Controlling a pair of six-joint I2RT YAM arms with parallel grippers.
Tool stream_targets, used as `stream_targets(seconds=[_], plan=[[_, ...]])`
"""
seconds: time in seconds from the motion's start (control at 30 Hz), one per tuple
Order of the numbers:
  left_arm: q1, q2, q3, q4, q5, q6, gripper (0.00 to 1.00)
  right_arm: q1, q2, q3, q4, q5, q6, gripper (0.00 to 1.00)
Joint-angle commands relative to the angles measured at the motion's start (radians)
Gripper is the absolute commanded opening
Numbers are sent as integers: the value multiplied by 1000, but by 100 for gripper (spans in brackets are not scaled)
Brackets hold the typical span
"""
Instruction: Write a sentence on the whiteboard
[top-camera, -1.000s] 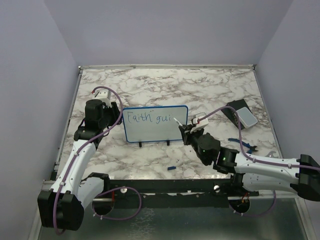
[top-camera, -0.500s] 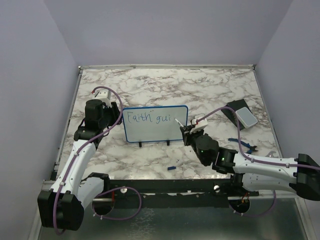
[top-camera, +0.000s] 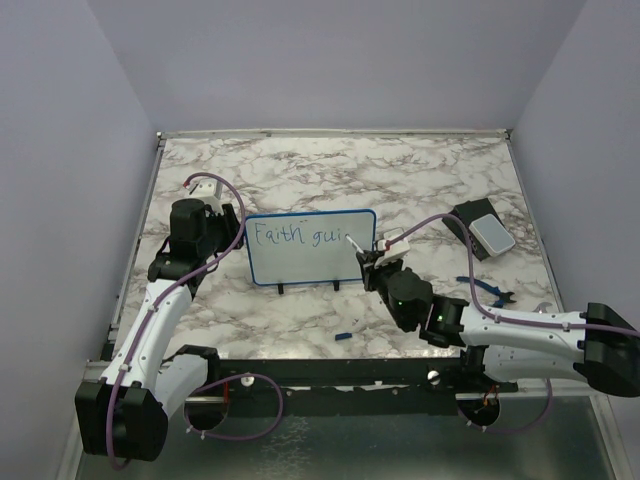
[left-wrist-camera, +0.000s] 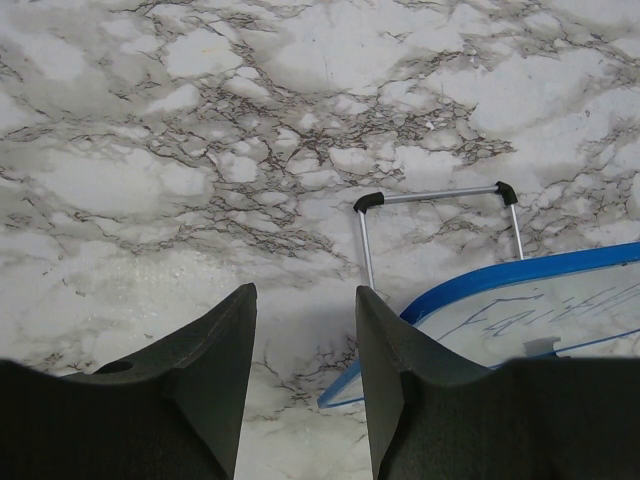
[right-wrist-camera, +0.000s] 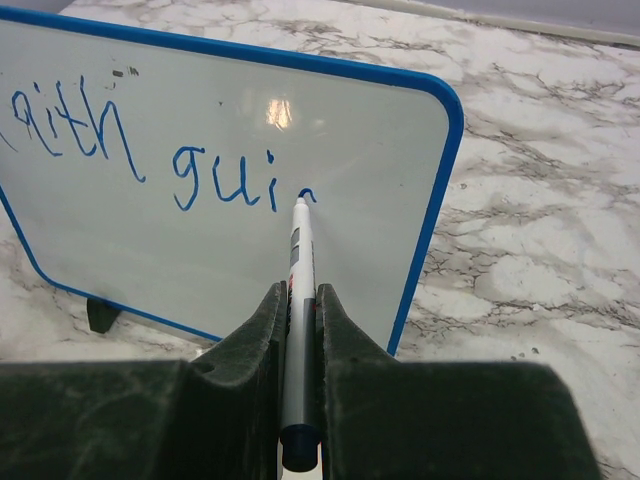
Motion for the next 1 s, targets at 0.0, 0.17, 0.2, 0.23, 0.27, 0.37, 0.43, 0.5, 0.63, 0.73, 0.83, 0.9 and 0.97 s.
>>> stream_targets(seconds=[0.0, 0.17, 0.2, 0.23, 0.27, 0.37, 0.43, 0.5, 0.63, 0.73, 0.83, 0.9, 0.97], plan=[[-5, -13, -16, 13, 32, -8, 46, -5, 22, 19, 6, -2, 10, 0], [-5, -15, -15, 13, 31, -7, 46, -5, 17, 12, -39, -8, 48, 1], [-5, -15, -15, 14, 32, -7, 46, -5, 14, 11, -48, -8, 55, 1], [-5, -14, -16, 14, 31, -6, 46, -5, 14, 10, -57, -6, 61, 1], [-5, -15, -16, 13, 32, -5, 46, -5, 12, 9, -66, -6, 66, 1], [-4, -14, -15, 14, 32, -6, 46, -5, 7, 7, -86, 0, 78, 1], [-5, -15, -16, 13, 32, -5, 46, -5, 4, 6, -95, 5, 80, 1], [-4, -15, -16, 14, 32, -5, 46, -5, -2, 7, -97, 14, 79, 1], [-5, -15, -16, 15, 32, -6, 46, -5, -15, 9, -95, 34, 66, 1], [-5, -15, -16, 13, 32, -6, 46, -5, -24, 10, -77, 44, 44, 1], [-5, -15, -16, 13, 32, -6, 46, -5, -26, 13, -52, 55, 15, 1], [-5, -15, -16, 14, 32, -7, 46, -5, -26, 16, -29, 60, -6, 1], [-5, -15, -16, 14, 32, -7, 46, -5, -25, 19, -5, 65, -26, 1]])
